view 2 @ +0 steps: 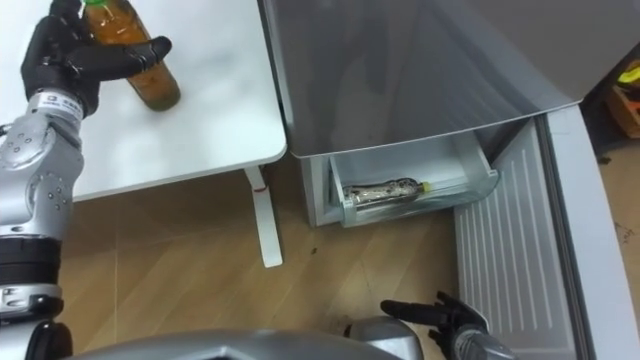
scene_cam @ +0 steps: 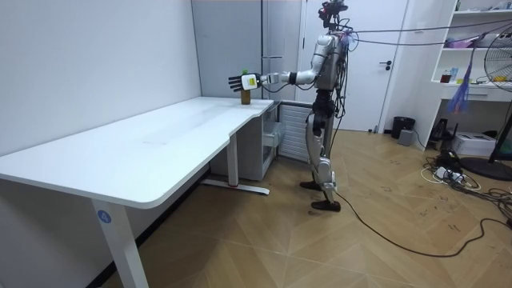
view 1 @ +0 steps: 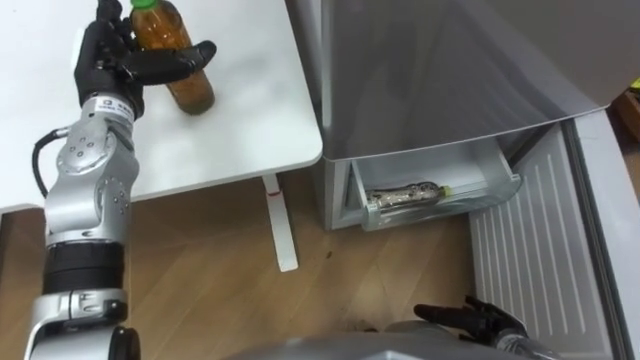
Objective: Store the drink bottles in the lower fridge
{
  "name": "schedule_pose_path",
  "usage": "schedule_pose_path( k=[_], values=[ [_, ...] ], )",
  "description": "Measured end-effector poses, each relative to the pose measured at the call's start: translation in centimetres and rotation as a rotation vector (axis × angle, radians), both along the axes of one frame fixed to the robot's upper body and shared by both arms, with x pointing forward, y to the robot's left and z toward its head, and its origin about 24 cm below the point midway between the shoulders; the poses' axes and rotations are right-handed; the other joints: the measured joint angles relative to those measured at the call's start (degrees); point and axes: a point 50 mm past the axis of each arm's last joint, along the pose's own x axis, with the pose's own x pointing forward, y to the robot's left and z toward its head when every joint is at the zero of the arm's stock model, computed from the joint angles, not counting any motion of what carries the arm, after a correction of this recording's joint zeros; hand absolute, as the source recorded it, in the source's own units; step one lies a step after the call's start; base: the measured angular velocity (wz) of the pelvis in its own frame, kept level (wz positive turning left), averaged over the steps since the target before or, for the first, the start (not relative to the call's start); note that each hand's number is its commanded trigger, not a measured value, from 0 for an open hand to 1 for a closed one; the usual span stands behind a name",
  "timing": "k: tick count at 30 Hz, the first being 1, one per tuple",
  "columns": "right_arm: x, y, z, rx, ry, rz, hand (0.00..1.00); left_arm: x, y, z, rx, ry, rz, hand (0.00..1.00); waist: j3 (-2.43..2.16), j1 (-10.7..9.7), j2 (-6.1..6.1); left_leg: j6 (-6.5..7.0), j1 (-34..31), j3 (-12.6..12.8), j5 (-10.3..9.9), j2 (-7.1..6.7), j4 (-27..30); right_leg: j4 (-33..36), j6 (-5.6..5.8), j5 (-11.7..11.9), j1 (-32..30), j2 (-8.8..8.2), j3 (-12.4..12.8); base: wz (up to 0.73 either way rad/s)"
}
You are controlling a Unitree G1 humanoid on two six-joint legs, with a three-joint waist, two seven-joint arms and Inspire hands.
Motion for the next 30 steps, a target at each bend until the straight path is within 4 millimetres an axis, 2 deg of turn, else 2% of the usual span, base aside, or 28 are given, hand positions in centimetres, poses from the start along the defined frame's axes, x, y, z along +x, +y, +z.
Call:
schedule_pose_path(
  k=[3, 6, 7, 8, 9, 10, 14, 20, 23, 30],
  values=[
    [0.0, -0.5, 0.1, -0.021, 0.003, -0.002, 0.00, 0.1, -0.3, -0.1, 0.000, 0.004, -0.020, 0.00, 0.24, -0.10, 0.47, 0.00, -0.09, 0.00, 0.00, 0.03, 0.00, 0.00, 0.00, 0.00, -0.15, 0.07, 0.09, -0.03],
    [0.0, -0.7, 0.2, -0.031, 0.005, -0.003, 0.00, 0.1, -0.4, -0.1, -0.002, 0.004, -0.032, 0.00, 0.25, -0.36, 0.56, 0.00, -0.29, 0.00, 0.00, 0.10, 0.00, 0.01, -0.02, -0.01, -0.43, 0.18, 0.22, -0.04],
    [-0.1, -0.8, 0.2, -0.040, 0.008, -0.006, 0.00, 0.1, -0.4, -0.1, -0.002, 0.004, -0.035, 0.55, 0.24, -0.71, 0.56, 0.00, -0.38, 0.00, 0.00, 0.12, 0.00, 0.01, -0.02, -0.01, -0.46, 0.18, 0.13, 0.00],
    [-0.2, -0.9, 0.2, -0.050, 0.013, -0.009, 0.00, 0.1, -0.4, -0.1, -0.003, 0.003, -0.037, 0.76, 0.24, -0.84, 0.56, 0.00, -0.36, 0.00, 0.00, 0.13, 0.00, 0.01, -0.02, -0.01, -0.47, 0.18, 0.16, 0.00],
    [-0.3, -1.0, 0.2, -0.056, 0.017, -0.010, 0.00, 0.1, -0.4, -0.1, -0.003, 0.003, -0.039, 0.84, 0.24, -0.90, 0.56, 0.00, -0.34, 0.00, 0.00, 0.13, 0.01, 0.03, -0.02, -0.01, -0.47, 0.18, 0.17, -0.04],
    [-0.6, -1.2, 0.2, -0.068, 0.026, -0.011, 0.00, 0.1, -0.4, -0.1, -0.004, 0.003, -0.045, 1.00, 0.23, -0.96, 0.54, 0.00, -0.28, 0.00, 0.00, 0.13, 0.01, 0.06, -0.02, -0.01, -0.47, 0.18, 0.20, -0.04],
    [-2.1, -1.7, 0.1, -0.123, 0.091, 0.017, 0.00, 0.1, -0.4, -0.2, -0.011, 0.007, -0.051, 1.00, 0.22, -0.92, 0.51, 0.00, -0.13, 0.00, 0.00, 0.13, 0.00, 0.21, -0.02, -0.01, -0.47, 0.18, 0.20, -0.01],
    [-4.1, -1.5, -0.2, -0.158, 0.201, 0.122, 0.00, 0.0, -0.4, -0.6, -0.021, 0.022, -0.051, 1.00, 0.32, -1.01, 0.35, 0.00, 0.04, 0.01, 0.00, 0.07, 0.00, 1.09, -0.03, -0.02, -0.78, 0.18, 0.37, -0.01],
    [-4.3, -1.3, -0.3, -0.161, 0.237, 0.176, 0.00, 0.0, -0.5, -1.2, -0.024, 0.050, -0.056, 1.00, 0.39, -0.96, 0.07, 0.00, -0.11, 0.02, 0.00, -0.04, 0.00, 1.23, -0.05, -0.03, -1.09, 0.25, 1.00, -0.01],
    [-4.8, -1.2, -0.4, -0.174, 0.304, 0.267, 0.00, 0.0, -0.9, -1.5, -0.010, 0.081, -0.078, 1.00, 0.04, -0.93, -0.51, 0.00, -0.89, 0.03, 0.00, -0.11, 0.06, 2.13, -0.08, -0.02, -2.40, 0.38, 1.78, -0.02]
  ],
)
